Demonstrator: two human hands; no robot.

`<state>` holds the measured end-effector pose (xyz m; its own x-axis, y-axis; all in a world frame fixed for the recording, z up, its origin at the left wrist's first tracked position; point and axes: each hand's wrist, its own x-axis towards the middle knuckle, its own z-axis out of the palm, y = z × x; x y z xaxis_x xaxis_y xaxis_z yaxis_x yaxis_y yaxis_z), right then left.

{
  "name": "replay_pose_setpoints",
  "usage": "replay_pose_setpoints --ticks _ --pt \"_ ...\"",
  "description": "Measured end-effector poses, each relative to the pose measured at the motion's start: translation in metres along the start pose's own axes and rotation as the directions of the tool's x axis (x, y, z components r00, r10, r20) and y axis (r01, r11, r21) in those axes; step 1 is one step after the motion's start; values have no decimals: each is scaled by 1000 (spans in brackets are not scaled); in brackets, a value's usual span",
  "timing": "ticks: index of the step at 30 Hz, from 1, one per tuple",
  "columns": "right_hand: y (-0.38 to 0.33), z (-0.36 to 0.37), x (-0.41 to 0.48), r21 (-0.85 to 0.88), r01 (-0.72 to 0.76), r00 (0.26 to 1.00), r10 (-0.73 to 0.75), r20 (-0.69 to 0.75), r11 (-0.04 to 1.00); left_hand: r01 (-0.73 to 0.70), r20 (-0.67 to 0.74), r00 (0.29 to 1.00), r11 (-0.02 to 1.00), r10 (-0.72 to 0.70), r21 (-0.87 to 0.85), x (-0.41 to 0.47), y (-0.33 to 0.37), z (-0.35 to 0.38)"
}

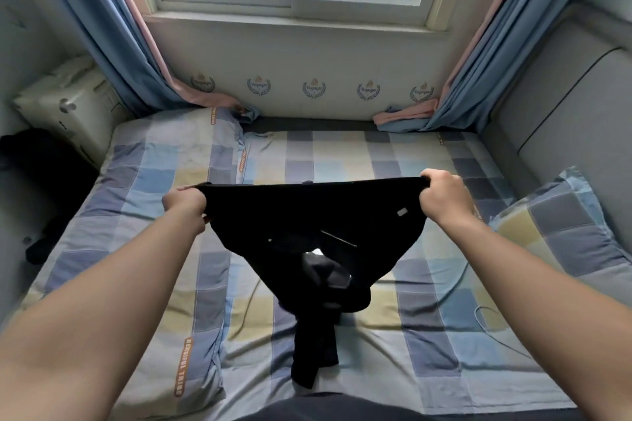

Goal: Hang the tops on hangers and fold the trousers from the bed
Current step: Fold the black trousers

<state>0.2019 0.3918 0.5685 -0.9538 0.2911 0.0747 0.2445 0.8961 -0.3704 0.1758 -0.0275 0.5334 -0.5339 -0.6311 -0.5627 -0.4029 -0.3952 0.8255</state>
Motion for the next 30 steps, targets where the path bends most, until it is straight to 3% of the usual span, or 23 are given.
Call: replay_pose_setpoints --ticks 4,6,10,12,16,19,23,26,28,30 --pt "-30 -40 26 188 132 989 -116 -97 973 25 122 993 989 -7 -142 -7 71 20" --pt "-48 -69 43 251 193 977 -162 -140 948 -98 213 970 992 114 -85 -13 116 29" --pt "-82 -134 76 267 267 960 -231 -160 926 -384 392 856 922 337 48 -38 203 43" --pt "-98 -170 89 268 317 946 -284 -155 910 -563 382 785 819 488 109 -48 241 48" --pt "-119 -242 124 169 396 906 -354 -234 902 -809 303 581 495 756 317 -73 313 45" --pt "-132 -293 147 16 398 846 -360 -393 917 -854 278 446 312 850 416 -100 359 36" --pt "-153 -345 157 -180 297 773 -347 -531 938 -830 295 371 172 881 530 -135 410 18" --pt "-170 -378 156 -194 253 745 -319 -585 948 -810 289 445 243 847 534 -158 446 8" --pt "-184 -398 153 -107 257 763 -270 -588 960 -795 240 564 441 790 417 -168 467 6" --pt "-197 -417 149 26 290 790 -224 -570 957 -735 286 676 650 679 194 -174 485 3"
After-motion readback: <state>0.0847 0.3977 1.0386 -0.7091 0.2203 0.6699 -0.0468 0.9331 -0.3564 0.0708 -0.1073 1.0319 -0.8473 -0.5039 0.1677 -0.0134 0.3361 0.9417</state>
